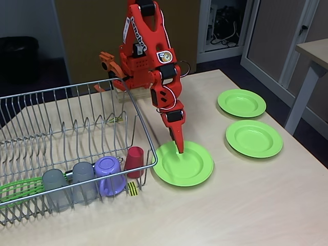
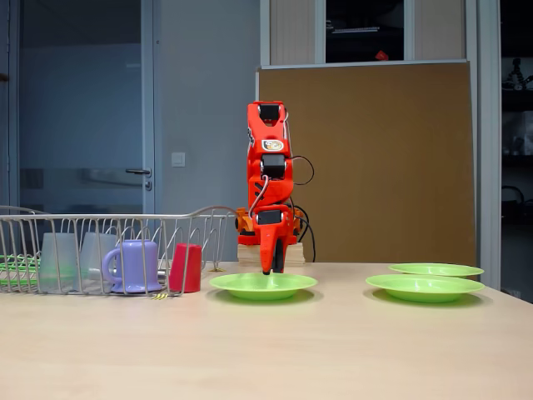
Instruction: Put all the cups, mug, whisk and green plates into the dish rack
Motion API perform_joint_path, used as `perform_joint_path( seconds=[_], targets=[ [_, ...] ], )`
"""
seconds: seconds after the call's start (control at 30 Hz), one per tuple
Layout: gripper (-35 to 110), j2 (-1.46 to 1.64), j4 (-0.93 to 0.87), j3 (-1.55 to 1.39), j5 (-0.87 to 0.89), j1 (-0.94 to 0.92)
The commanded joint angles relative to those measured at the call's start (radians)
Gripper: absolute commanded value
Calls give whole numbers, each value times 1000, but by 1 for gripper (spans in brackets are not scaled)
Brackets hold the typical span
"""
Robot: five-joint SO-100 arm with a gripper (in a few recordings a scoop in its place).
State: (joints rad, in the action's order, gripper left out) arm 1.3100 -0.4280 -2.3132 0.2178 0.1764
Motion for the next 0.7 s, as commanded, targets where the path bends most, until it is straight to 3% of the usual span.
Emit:
perform_joint_path(
  seconds=[0.0,0.4,0.67],
  targets=[
    [31,-71,18,8,18,-21],
    [22,-337,31,158,-2,-92],
    [0,-413,9,216,17,-106]
  ],
)
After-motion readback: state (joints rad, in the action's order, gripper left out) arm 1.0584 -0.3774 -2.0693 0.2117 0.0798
